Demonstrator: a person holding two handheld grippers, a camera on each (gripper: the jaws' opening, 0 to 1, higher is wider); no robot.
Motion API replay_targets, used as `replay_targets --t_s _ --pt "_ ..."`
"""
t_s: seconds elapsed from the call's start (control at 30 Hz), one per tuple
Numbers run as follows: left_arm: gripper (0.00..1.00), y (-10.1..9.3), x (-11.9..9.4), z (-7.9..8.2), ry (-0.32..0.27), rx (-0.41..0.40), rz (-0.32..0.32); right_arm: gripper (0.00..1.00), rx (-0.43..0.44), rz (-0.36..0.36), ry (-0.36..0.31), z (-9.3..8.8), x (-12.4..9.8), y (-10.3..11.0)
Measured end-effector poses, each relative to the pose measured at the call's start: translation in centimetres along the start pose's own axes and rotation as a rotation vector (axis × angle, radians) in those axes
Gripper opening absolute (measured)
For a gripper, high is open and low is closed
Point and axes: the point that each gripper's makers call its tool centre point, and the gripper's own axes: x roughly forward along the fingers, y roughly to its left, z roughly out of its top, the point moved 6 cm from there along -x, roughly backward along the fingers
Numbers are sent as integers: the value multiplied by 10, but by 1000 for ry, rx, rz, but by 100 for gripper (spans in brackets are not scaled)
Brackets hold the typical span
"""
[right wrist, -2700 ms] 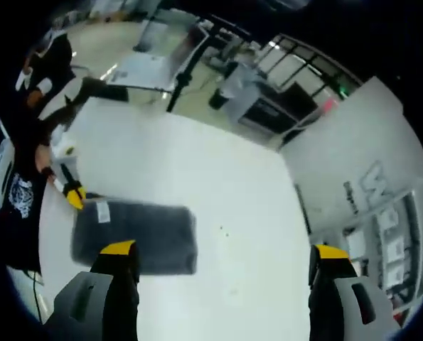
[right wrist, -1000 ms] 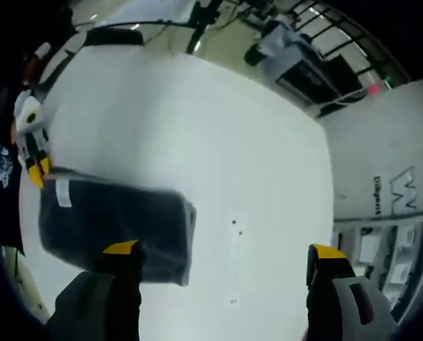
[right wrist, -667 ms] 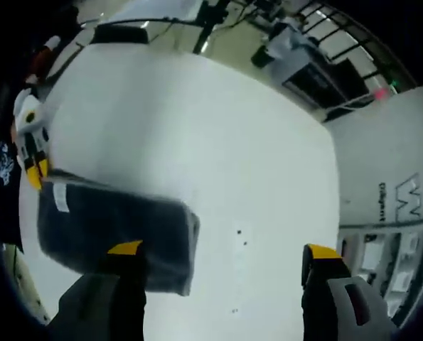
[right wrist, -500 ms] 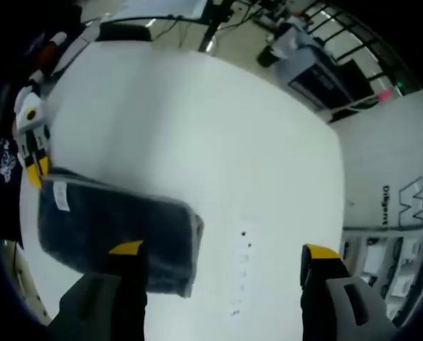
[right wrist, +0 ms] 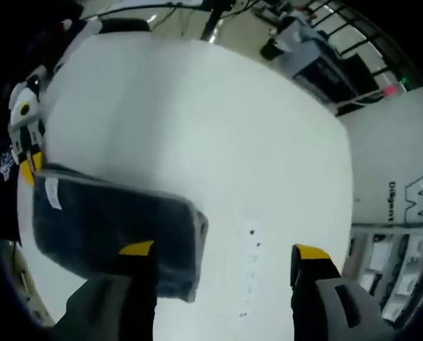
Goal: Open the folded towel by lifting each exposed corner and separating the folded layers until the towel lies flat within the target outline without major curled edges
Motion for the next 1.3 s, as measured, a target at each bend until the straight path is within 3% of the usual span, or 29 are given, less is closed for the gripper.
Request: replay_targets --t_s 0.17,0.4,0.57,0.73,1.07,1.13,1.27,1.3 --pt "5 -1 -3 1 2 -7 -12 66 12 17 -21 1 4 4" --pt "5 -4 0 2 12 -1 -14 65 -4 89 -19 1 18 16" --pt "5 -5 3 2 23 8 -13 56 -7 139 -32 6 32 23" --pt "5 -4 5 3 33 21 -10 49 -6 165 -47 9 46 19" --pt "5 -5 7 5 43 25 -8 49 -8 184 -60 6 69 13" --pt "5 -4 8 5 46 23 -5 44 -27 206 -115 12 72 16" --pt "5 -2 8 3 52 11 -3 20 -17 226 -108 13 73 16" --pt "5 -2 8 3 52 11 -2 19 -19 225 -106 13 73 16"
